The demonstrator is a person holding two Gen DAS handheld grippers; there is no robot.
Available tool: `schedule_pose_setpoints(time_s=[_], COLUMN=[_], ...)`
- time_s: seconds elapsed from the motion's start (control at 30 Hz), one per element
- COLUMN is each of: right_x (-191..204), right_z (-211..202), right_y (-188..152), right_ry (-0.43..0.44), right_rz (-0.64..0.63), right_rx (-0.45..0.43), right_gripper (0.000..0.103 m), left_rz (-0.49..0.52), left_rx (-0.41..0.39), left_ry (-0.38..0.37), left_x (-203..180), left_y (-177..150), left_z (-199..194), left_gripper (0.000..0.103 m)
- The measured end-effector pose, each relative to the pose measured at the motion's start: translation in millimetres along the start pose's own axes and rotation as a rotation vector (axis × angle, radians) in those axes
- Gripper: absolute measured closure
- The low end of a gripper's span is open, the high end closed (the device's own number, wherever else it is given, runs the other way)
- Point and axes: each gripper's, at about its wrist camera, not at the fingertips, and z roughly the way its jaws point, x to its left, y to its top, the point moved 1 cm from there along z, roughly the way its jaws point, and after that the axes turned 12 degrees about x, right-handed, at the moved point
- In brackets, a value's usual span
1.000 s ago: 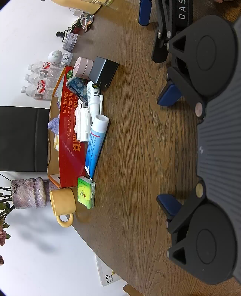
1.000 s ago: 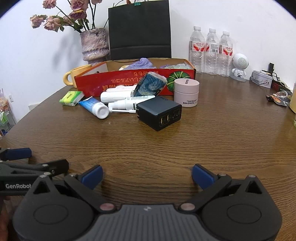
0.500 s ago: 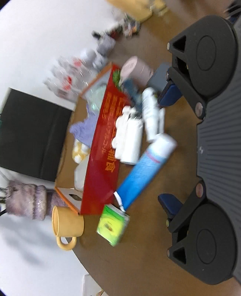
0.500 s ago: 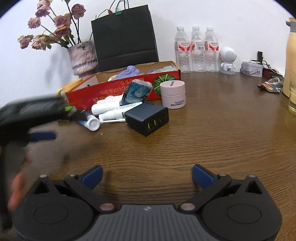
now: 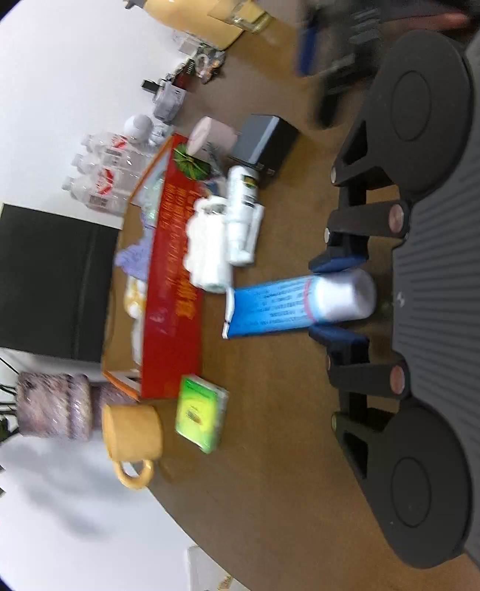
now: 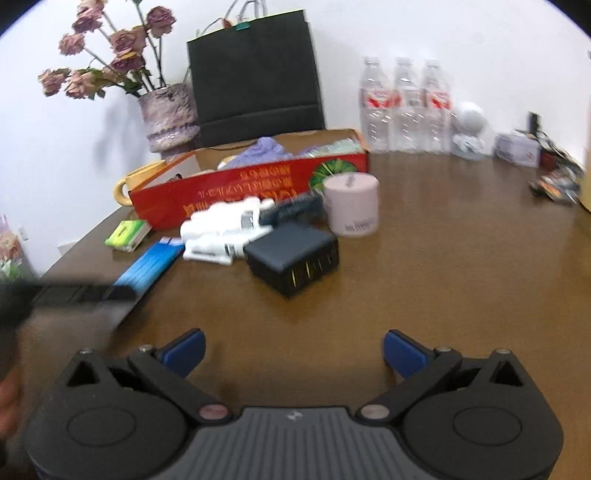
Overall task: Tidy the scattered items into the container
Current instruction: 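Grasp the blue toothpaste tube with the left tool while the right tool grasps the black charger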
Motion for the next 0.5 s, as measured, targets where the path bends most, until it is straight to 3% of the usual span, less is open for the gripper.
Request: schedule_pose_setpoints(time_s=[0.03, 0.1, 0.17, 0.23, 0.27, 0.3, 0.33, 0.43, 0.5], right_x=[1, 4, 7, 10, 11, 10, 8, 3, 2], right_z=[8, 23, 39, 52, 56, 57, 55, 45, 35], right_y=[10, 29, 44, 51, 52, 51, 50, 44, 35], right_ry=[-0.012, -0.035, -0.055, -0.068, -0.070, -0.050, -0.031, -0.013, -0.009], right_rz=[-0.025, -0.070, -0.111, -0.152, -0.162, -0.157, -0.150, -0.125, -0.119], right_rx=[0.006, 0.019, 0.033, 0.062, 0.062, 0.058, 0.050, 0.037, 0.040], right_gripper=[0.000, 0.000, 0.000, 0.001, 0.001, 0.007, 0.020, 0.038, 0.042], left_rz=[0.002, 0.010, 0.011, 0.001, 0.006, 0.020, 0.035, 0.071, 0.080], left_rx=[0.006, 0.001, 0.003, 0.010, 0.012, 0.006, 0.000, -0.018, -0.009], left_ry=[0.004, -0.020, -0.060, -0.074, -0.049, -0.020, 0.010, 0.025, 0.016], left_x=[1, 3, 5, 5, 3, 0, -3, -8, -10], left_y=[-1, 3, 11, 21, 25, 25, 25, 12, 1], left_z=[-1, 4, 10, 17, 20, 22, 24, 17, 7], left_gripper=[0.069, 0.038, 0.035, 0.037, 0.048, 0.062, 0.066, 0.067, 0.068])
